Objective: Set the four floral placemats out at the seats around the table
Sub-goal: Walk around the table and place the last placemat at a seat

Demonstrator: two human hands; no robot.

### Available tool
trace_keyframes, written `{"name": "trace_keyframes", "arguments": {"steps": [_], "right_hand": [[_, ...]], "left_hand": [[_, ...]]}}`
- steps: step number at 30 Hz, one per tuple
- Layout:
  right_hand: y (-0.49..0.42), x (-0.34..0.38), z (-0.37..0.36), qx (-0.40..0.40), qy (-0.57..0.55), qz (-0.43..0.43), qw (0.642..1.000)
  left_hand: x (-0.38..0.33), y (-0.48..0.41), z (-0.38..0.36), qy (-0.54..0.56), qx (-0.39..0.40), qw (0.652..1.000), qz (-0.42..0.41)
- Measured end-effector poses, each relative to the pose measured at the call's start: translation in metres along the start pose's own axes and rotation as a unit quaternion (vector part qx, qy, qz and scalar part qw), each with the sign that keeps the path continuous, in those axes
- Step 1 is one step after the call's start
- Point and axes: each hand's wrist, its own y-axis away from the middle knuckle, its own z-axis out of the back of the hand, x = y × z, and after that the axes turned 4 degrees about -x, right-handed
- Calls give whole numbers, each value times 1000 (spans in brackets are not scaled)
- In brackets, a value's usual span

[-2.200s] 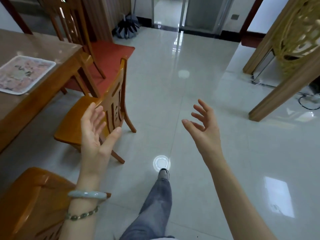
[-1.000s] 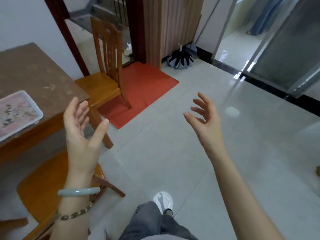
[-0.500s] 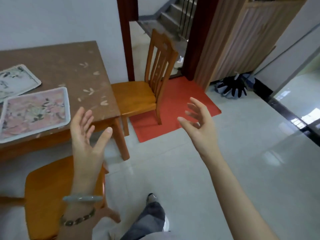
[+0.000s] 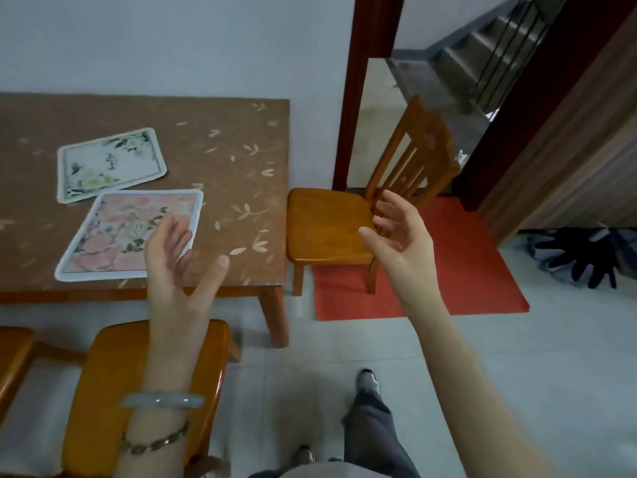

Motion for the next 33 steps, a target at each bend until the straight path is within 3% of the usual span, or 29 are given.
{"name": "trace_keyframes", "arguments": {"steps": [10, 17, 24, 33], "right_hand": [[-196, -51, -12, 129, -14, 9, 991], [-313, -62, -44, 259, -32, 31, 965], [-367, -74, -105, 356, -65, 33, 932], [-426, -89, -207, 409, -55, 30, 910]], "left_hand": [[31, -93, -117, -45, -134, 990, 12], [32, -142, -170, -94, -239, 966, 26], [35, -174, -182, -147, -326, 933, 45], [74, -248, -166, -164, -381, 908, 62]]}}
